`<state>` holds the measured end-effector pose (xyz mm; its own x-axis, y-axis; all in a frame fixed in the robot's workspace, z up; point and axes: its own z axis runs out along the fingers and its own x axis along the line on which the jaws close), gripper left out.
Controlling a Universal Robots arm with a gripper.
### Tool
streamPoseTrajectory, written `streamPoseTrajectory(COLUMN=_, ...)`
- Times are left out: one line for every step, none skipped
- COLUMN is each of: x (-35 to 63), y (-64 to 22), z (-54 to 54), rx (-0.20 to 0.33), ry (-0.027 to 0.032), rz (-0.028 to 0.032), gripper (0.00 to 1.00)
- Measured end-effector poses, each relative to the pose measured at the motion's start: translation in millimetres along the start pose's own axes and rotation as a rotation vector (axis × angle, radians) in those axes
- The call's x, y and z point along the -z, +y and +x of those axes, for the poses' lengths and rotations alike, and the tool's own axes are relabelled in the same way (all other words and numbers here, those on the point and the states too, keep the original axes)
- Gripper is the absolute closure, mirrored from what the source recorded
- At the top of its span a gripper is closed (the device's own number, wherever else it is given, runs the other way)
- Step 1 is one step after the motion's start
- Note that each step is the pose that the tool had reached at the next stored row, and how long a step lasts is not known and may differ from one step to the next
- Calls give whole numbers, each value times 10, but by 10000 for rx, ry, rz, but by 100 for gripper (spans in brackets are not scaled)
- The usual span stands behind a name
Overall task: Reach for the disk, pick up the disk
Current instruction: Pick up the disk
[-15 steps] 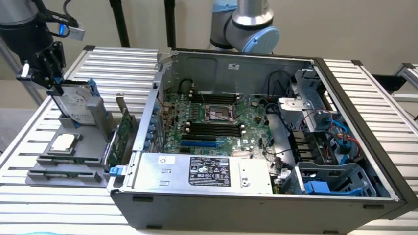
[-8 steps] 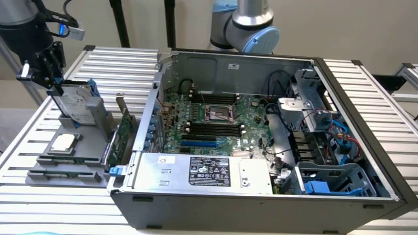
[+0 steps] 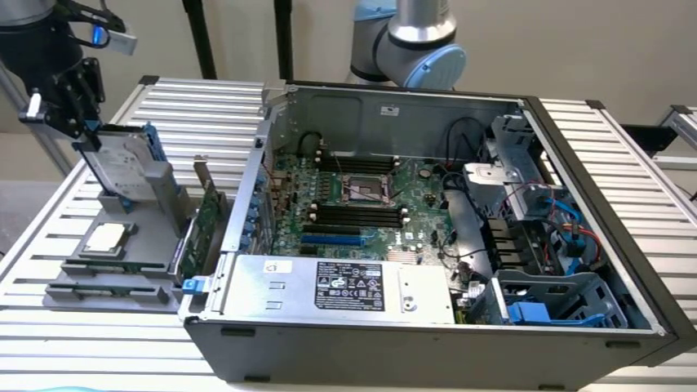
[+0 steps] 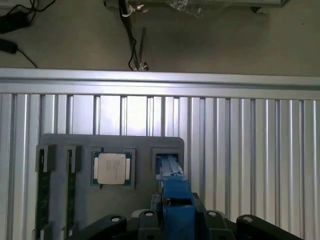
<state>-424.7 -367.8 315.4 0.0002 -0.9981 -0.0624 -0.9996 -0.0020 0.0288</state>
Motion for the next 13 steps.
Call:
streamPoseTrajectory(x=45, y=0, z=-3, rx=1, ry=0, rz=2, gripper=67)
streamPoseTrajectory(x=93, y=0, z=-6, rx=2, ry=-1, rz=2, gripper=67)
streamPoseTrajectory(x=140, y=0, z=-8, rx=2, ry=0, rz=1, gripper=67)
streamPoseTrajectory(x=182, y=0, z=-11, rx=2, ry=0, rz=2, gripper=67)
streamPoseTrajectory(x=227, y=0, z=-14, rx=2, ry=0, rz=1, gripper=67)
streamPoseTrajectory(x=272, y=0, z=-17, rx=4, ry=0, rz=1, gripper=67)
streamPoseTrajectory(x=320, y=0, z=-20, rx=4, ry=0, rz=1, gripper=67)
streamPoseTrajectory(x=364, y=0, z=-23, rx=3, ry=1, rz=1, gripper=67)
streamPoseTrajectory(x=396, y=0, z=-25, rx=4, ry=0, rz=0, gripper=67)
streamPoseTrajectory(x=417, y=-2, z=-26, rx=4, ry=0, rz=2, gripper=67)
streamPoseTrajectory(x=439, y=-3, z=-27, rx=4, ry=0, rz=2, gripper=67)
streamPoseTrajectory(x=472, y=-3, z=-29, rx=4, ry=0, rz=1, gripper=67)
streamPoseTrajectory(x=514, y=-2, z=-32, rx=4, ry=0, rz=1, gripper=67)
